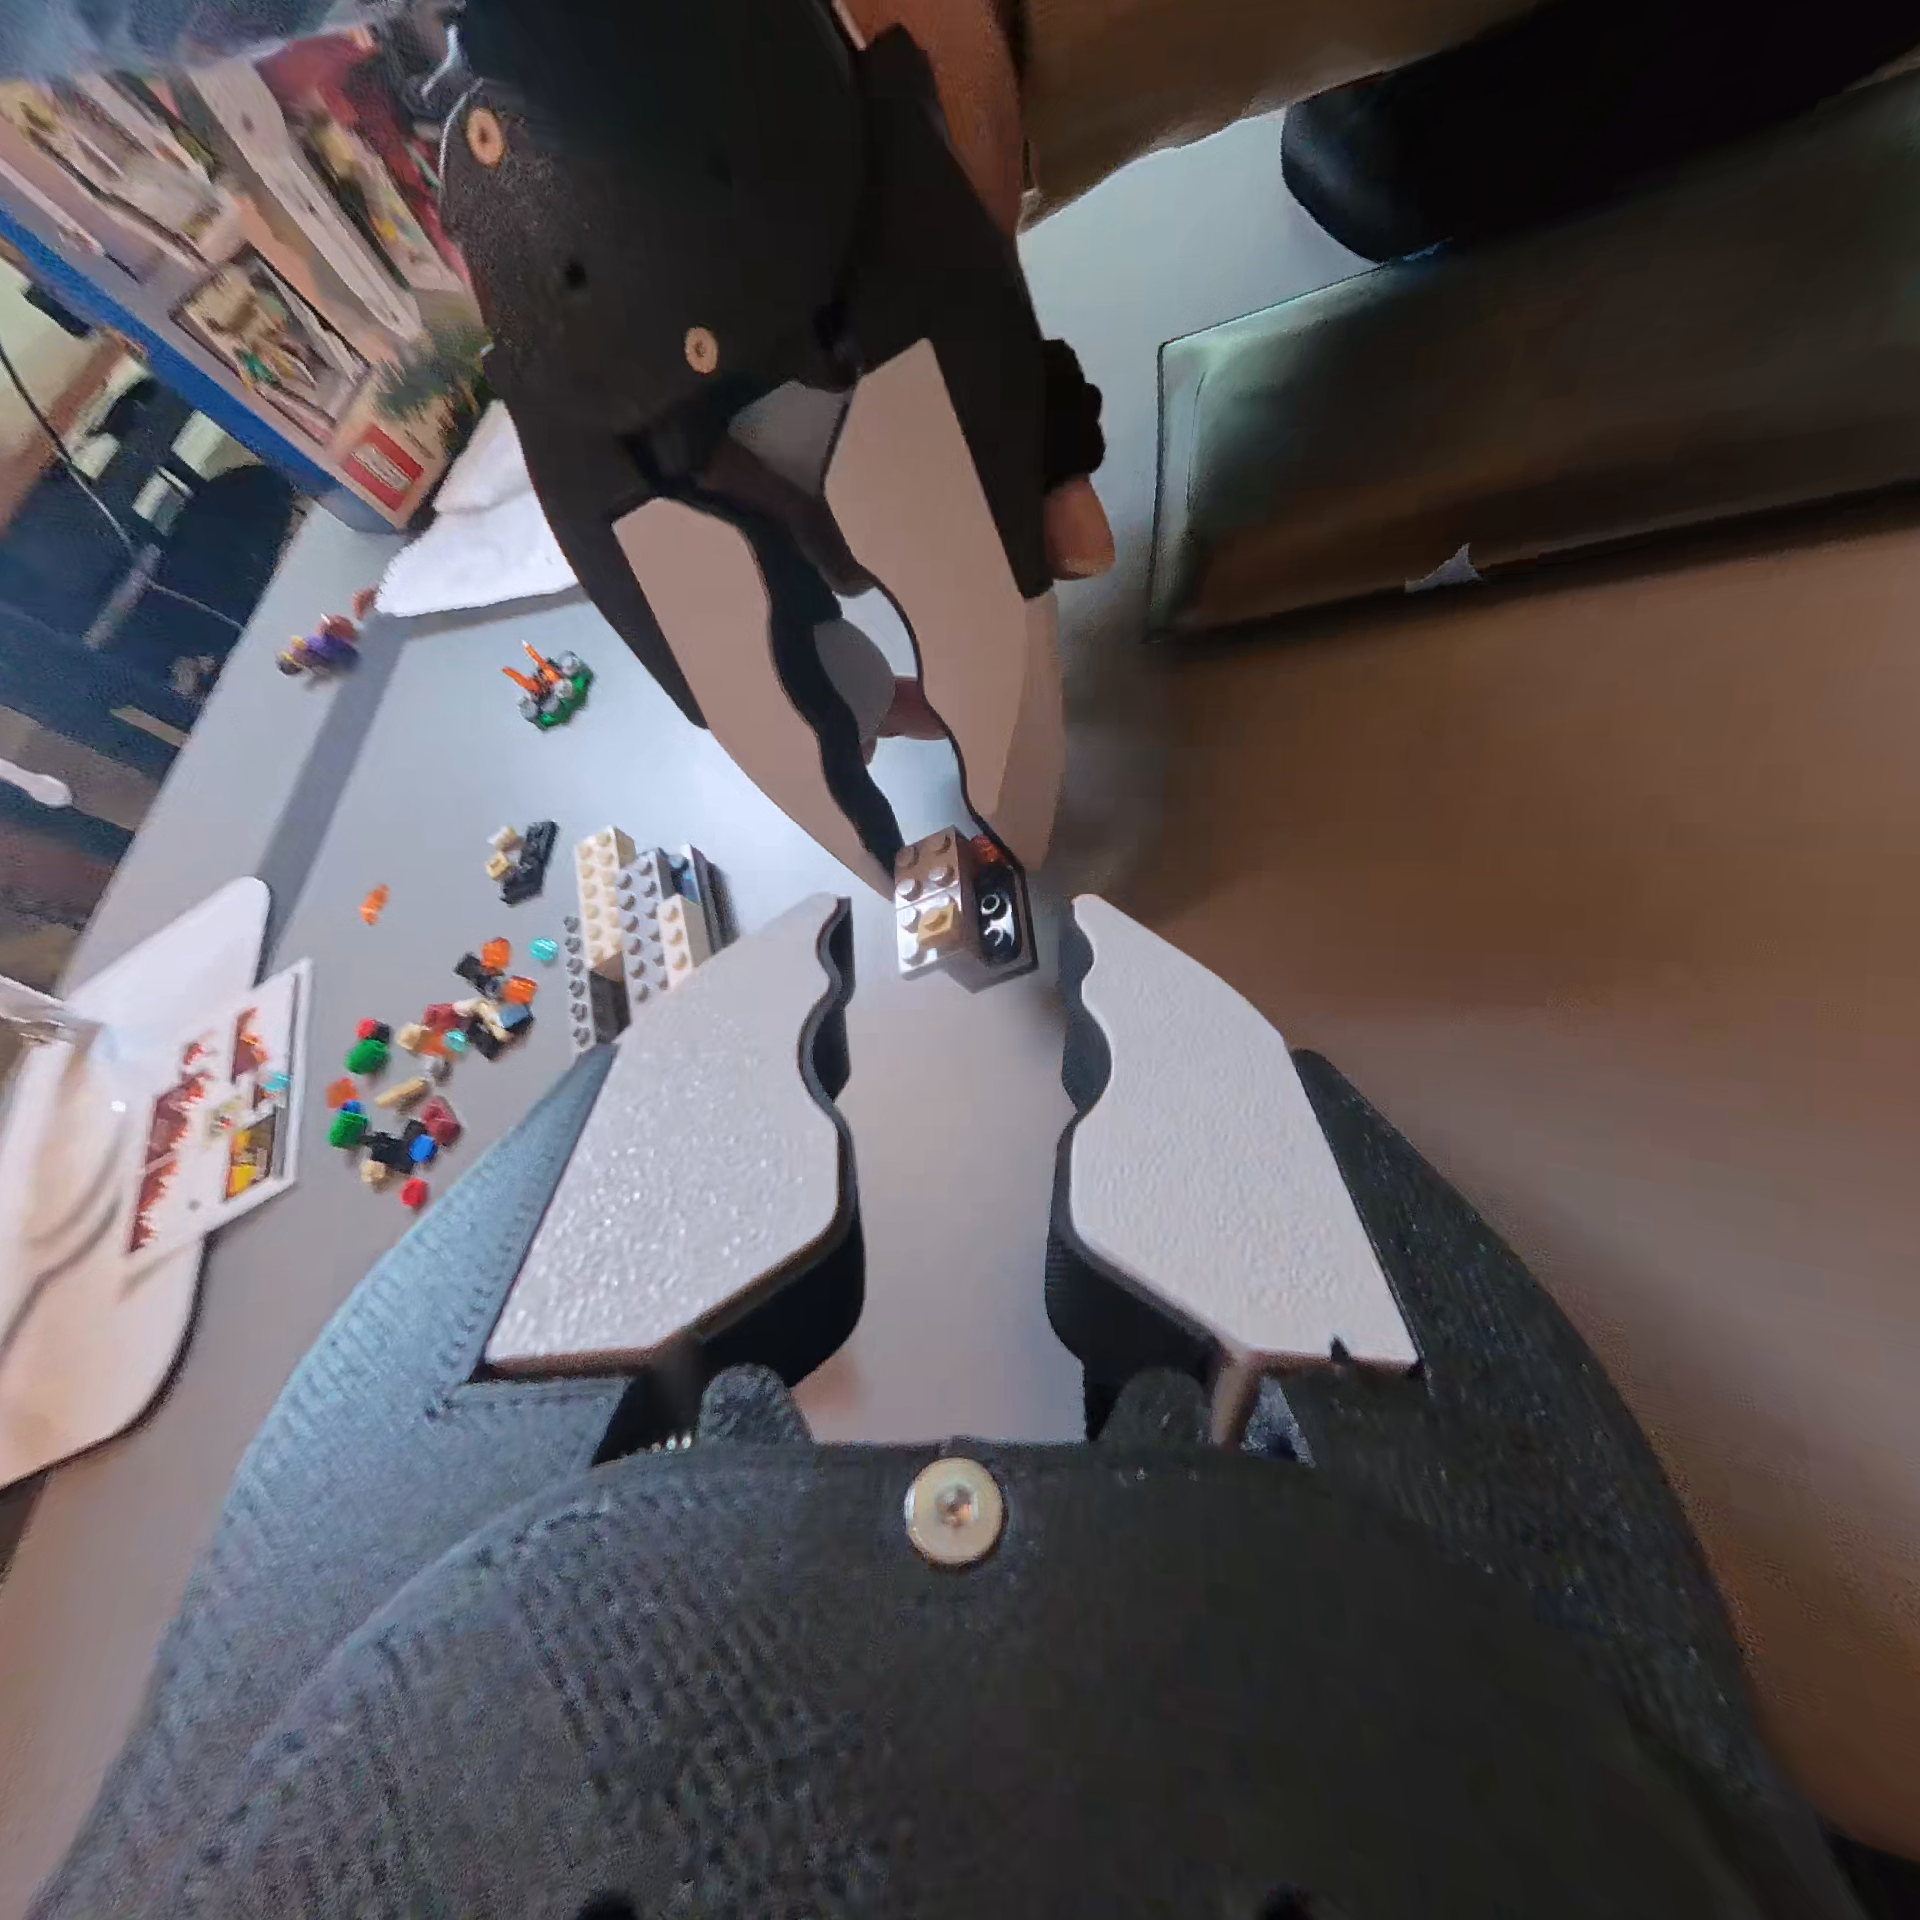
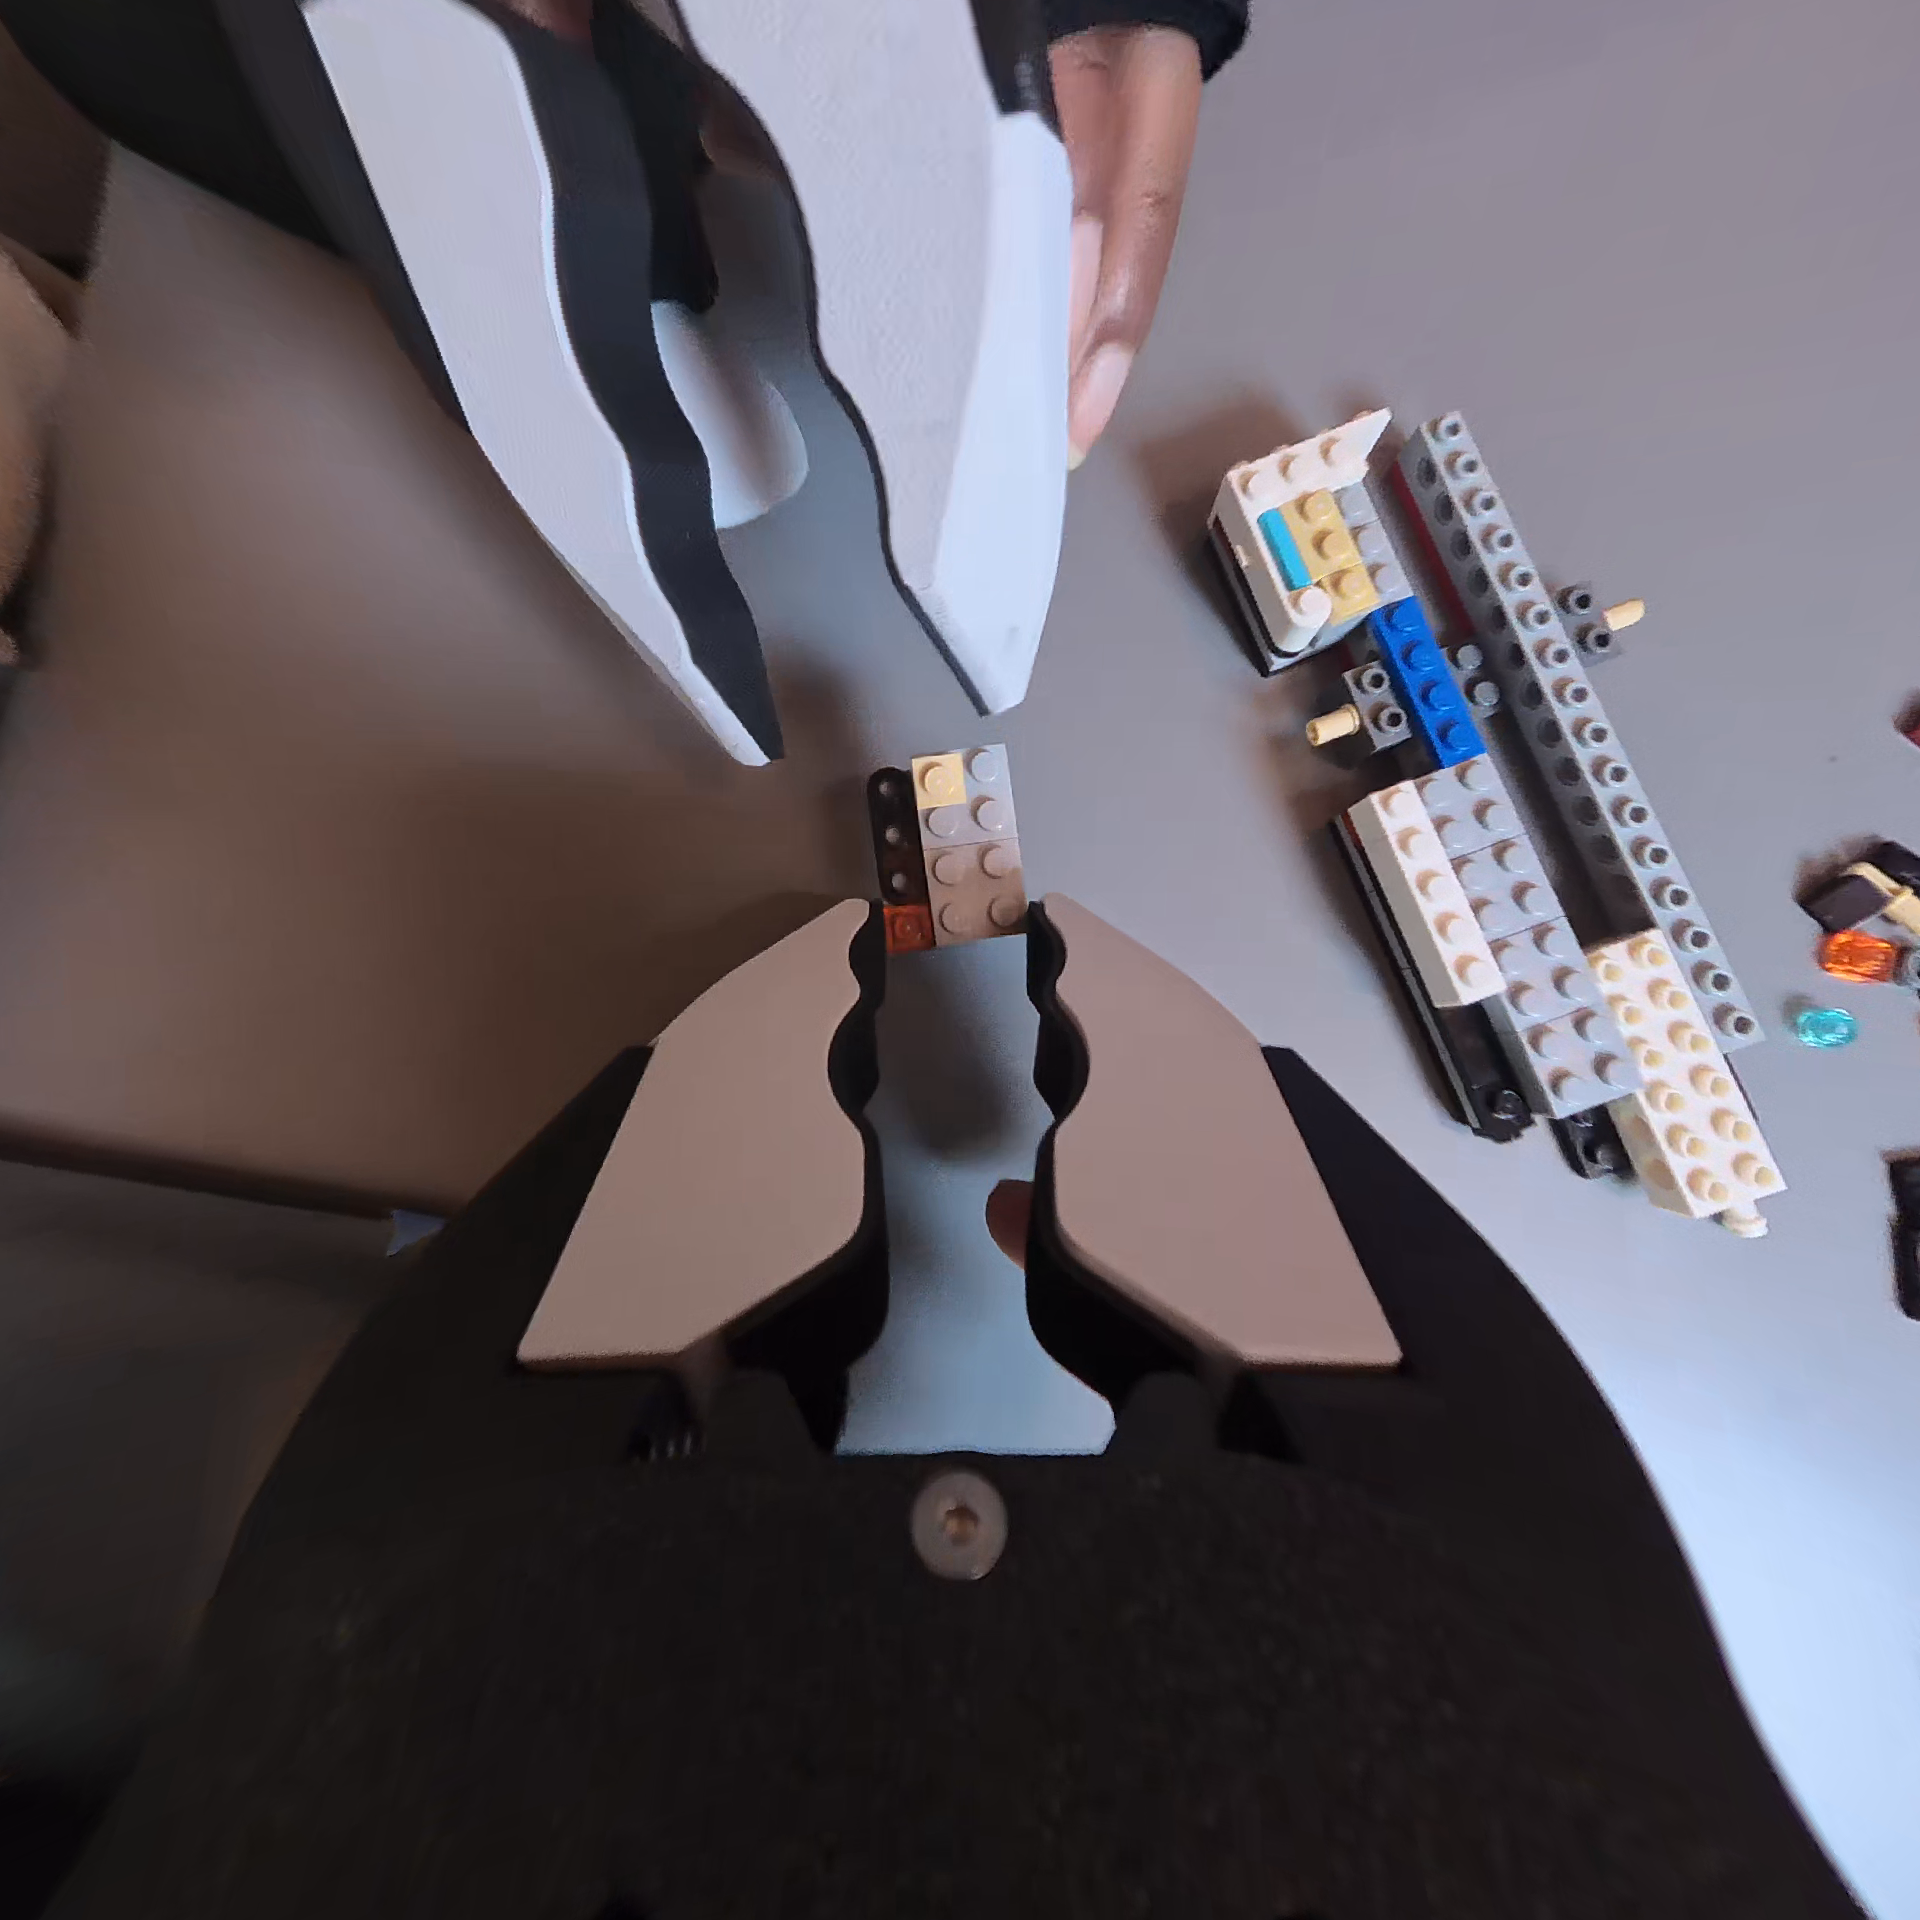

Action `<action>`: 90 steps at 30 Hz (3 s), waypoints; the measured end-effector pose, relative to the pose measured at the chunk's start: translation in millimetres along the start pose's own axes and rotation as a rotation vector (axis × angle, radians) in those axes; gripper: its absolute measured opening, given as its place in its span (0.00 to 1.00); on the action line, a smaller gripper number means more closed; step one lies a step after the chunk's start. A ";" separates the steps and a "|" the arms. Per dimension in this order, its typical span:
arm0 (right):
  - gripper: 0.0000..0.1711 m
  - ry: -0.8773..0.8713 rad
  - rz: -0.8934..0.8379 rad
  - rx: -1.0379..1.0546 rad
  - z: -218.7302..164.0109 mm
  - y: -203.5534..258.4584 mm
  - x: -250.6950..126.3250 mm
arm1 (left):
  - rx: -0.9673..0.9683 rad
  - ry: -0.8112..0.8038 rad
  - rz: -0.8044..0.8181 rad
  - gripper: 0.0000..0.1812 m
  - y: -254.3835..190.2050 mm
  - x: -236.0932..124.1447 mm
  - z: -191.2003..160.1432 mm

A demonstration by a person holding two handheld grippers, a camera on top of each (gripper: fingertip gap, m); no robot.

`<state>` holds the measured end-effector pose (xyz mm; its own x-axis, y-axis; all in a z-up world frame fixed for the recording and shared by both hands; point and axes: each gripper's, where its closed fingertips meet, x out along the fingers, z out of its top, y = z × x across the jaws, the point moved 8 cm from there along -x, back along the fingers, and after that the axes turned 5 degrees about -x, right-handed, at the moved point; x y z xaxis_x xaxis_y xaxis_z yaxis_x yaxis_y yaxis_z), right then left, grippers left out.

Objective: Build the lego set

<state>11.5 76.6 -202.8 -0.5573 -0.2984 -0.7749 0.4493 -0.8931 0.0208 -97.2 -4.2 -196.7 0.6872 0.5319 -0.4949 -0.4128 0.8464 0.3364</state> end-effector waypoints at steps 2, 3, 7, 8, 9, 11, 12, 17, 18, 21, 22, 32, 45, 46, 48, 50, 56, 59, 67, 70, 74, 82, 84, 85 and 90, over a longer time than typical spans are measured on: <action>0.15 -0.029 0.020 0.006 1.5 0.1 -6.4 | 0.070 -0.018 0.032 0.23 -2.9 -1.2 4.2; 0.15 -0.042 0.034 0.010 2.2 0.6 -9.3 | 0.104 -0.027 0.038 0.23 -5.3 -1.6 6.1; 0.15 -0.089 0.096 0.020 3.2 3.2 -17.4 | 0.242 -0.054 0.078 0.24 -14.6 -2.0 12.6; 0.15 -0.099 0.117 0.026 3.4 4.1 -18.2 | 0.272 -0.056 0.092 0.25 -16.5 -1.7 13.7; 0.15 -0.108 0.135 0.030 3.7 4.9 -18.5 | 0.302 -0.052 0.104 0.25 -18.2 -1.1 14.3; 0.15 -0.119 0.163 0.031 4.8 7.1 -18.2 | 0.348 -0.042 0.124 0.25 -21.0 0.7 14.6; 0.15 -0.123 0.173 0.032 5.6 8.0 -17.9 | 0.361 -0.040 0.126 0.25 -22.5 1.5 14.8; 0.15 -0.131 0.198 0.035 7.8 10.7 -16.9 | 0.409 -0.029 0.147 0.21 -25.4 2.8 14.5; 0.15 -0.133 0.202 0.036 7.9 10.9 -16.9 | 0.411 -0.030 0.146 0.19 -25.5 2.6 14.1; 0.15 -0.136 0.212 0.041 8.1 11.3 -16.8 | 0.413 -0.049 0.150 0.15 -25.7 0.9 16.0; 0.15 -0.138 0.216 0.045 8.2 11.0 -16.9 | 0.418 -0.048 0.152 0.15 -25.8 0.6 16.2; 0.16 -0.189 0.311 0.104 7.6 11.4 -19.8 | 0.374 -0.059 0.133 0.11 -26.3 -4.4 25.1; 0.16 -0.194 0.332 0.131 3.7 9.5 -14.8 | 0.350 -0.083 0.114 0.12 -25.8 -1.6 19.5; 0.16 -0.195 0.338 0.134 3.6 9.6 -14.4 | 0.346 -0.082 0.112 0.12 -25.7 -1.5 19.3; 0.16 -0.198 0.350 0.139 3.7 10.1 -13.7 | 0.342 -0.074 0.112 0.14 -24.7 -1.1 18.0; 0.16 -0.200 0.354 0.142 3.6 9.9 -13.3 | 0.334 -0.072 0.105 0.13 -24.2 -1.3 17.2; 0.16 -0.195 0.366 0.155 1.8 9.5 -12.9 | 0.328 -0.057 0.101 0.13 -23.4 -0.4 15.1; 0.16 -0.190 0.365 0.158 1.3 9.2 -12.6 | 0.313 -0.059 0.094 0.14 -22.7 -0.2 14.2; 0.16 -0.141 0.298 0.154 -2.0 5.4 -8.5 | -0.053 -0.149 -0.091 0.15 -10.3 -6.1 13.6; 0.16 -0.113 0.272 0.145 -1.8 5.5 -5.5 | -0.119 -0.107 -0.115 0.15 -8.3 -0.9 8.5; 0.16 -0.067 0.245 0.130 -1.6 6.7 0.1 | -0.120 -0.080 -0.120 0.13 -10.7 3.5 5.8; 0.16 -0.011 0.221 0.083 3.2 13.7 8.5 | -0.126 -0.034 -0.150 0.09 -13.2 7.1 0.7; 0.16 0.001 0.212 0.070 4.3 15.5 9.6 | -0.125 -0.023 -0.167 0.08 -14.7 8.1 -0.5; 0.16 0.007 0.210 0.064 4.6 16.2 10.3 | -0.127 -0.019 -0.173 0.07 -15.2 8.4 -0.8; 0.16 0.028 0.198 0.045 5.0 18.4 11.5 | -0.136 0.001 -0.197 0.04 -16.5 9.3 -3.0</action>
<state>9.8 55.0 -208.2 -0.4412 -0.4605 -0.7703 0.5160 -0.8324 0.2020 -85.8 -13.2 -209.3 0.7616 0.3564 -0.5413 -0.3479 0.9295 0.1226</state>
